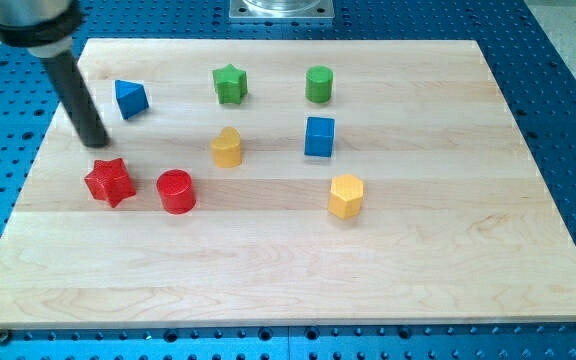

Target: Place the yellow heart in between the green blocks

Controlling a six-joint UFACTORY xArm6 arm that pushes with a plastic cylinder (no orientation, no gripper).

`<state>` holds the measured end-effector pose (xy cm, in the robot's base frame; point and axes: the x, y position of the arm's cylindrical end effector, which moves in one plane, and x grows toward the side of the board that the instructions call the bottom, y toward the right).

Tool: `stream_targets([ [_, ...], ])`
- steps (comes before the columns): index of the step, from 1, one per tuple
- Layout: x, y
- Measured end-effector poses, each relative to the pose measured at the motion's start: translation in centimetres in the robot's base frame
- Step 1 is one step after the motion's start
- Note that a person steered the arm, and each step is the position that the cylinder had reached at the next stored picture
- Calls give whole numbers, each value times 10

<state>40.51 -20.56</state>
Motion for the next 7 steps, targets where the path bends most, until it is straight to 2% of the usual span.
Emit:
stream_targets([
  [1,-2,111],
  [2,-66,186],
  [3,-100,193],
  [5,-101,111],
  [6,-101,94],
  [7,-70,137],
])
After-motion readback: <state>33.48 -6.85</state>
